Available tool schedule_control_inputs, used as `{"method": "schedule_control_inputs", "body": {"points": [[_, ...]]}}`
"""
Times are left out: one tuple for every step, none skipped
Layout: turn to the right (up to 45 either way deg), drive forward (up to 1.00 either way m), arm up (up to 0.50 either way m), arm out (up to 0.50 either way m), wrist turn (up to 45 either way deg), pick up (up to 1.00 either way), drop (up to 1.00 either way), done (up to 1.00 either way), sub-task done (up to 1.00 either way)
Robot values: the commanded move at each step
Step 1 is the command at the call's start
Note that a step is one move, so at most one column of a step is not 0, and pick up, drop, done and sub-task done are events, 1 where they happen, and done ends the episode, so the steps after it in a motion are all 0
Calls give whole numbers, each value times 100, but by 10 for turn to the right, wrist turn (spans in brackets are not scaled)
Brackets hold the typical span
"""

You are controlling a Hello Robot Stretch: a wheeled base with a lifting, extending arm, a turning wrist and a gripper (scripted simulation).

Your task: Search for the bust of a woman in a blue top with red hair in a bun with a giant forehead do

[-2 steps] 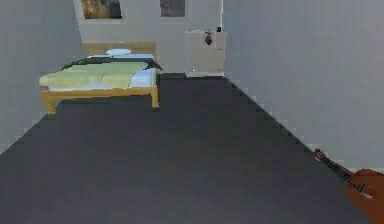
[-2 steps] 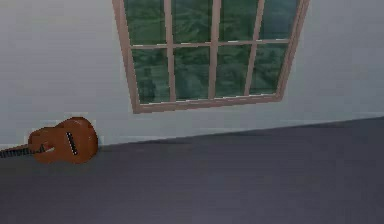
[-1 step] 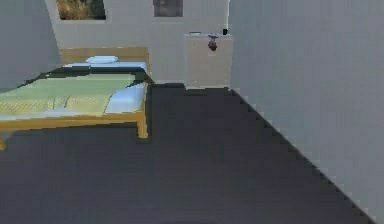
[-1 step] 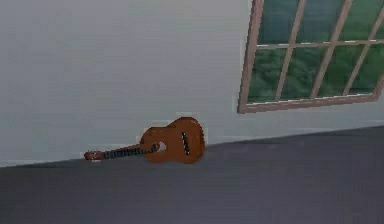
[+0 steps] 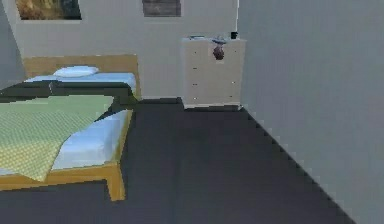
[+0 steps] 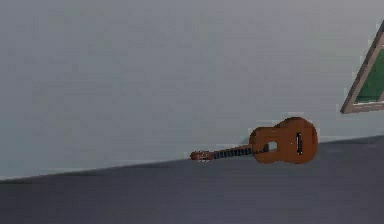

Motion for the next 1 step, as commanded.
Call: {"method": "schedule_control_inputs", "body": {"points": [[-30,0,0,0,0,0,0,0,0]]}}
